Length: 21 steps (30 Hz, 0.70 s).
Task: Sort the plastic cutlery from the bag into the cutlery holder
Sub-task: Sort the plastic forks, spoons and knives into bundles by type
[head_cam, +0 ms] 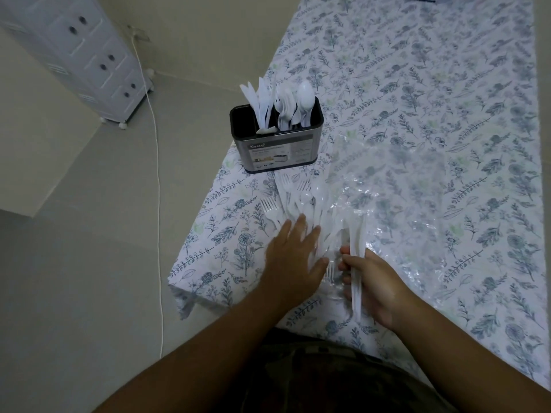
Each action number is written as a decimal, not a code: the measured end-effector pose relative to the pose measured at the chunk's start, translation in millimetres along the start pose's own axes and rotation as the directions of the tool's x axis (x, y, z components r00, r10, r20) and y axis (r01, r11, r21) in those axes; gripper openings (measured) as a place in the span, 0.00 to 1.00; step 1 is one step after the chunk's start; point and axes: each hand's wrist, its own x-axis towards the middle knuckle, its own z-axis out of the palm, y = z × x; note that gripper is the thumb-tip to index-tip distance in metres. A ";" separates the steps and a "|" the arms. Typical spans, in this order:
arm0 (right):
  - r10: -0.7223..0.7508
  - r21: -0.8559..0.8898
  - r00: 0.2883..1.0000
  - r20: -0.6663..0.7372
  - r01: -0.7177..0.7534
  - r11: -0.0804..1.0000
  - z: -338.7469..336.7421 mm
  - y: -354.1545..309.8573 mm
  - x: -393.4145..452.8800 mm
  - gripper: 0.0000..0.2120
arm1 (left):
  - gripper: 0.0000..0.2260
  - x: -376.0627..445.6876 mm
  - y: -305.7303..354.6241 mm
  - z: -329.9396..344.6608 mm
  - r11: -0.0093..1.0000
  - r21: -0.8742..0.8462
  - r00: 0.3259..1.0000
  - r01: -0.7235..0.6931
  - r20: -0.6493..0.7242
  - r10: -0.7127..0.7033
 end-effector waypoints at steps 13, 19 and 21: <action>0.039 0.005 0.998 -0.054 -0.039 0.999 17.5 -4.1 -4.3 0.07 | 0.09 -36.1 -54.3 -31.9 0.831 -0.324 0.890 0.452 0.093 -0.447; 0.055 0.001 0.998 -0.014 -0.055 0.998 26.2 -4.5 -4.7 0.07 | 0.09 -38.1 -46.4 -24.7 0.894 -0.176 0.911 0.412 0.067 -0.407; 0.056 -0.015 0.998 -0.011 -0.057 0.998 26.5 -3.2 -3.6 0.06 | 0.08 -35.2 -50.9 -25.5 0.895 -0.185 0.914 0.405 0.054 -0.402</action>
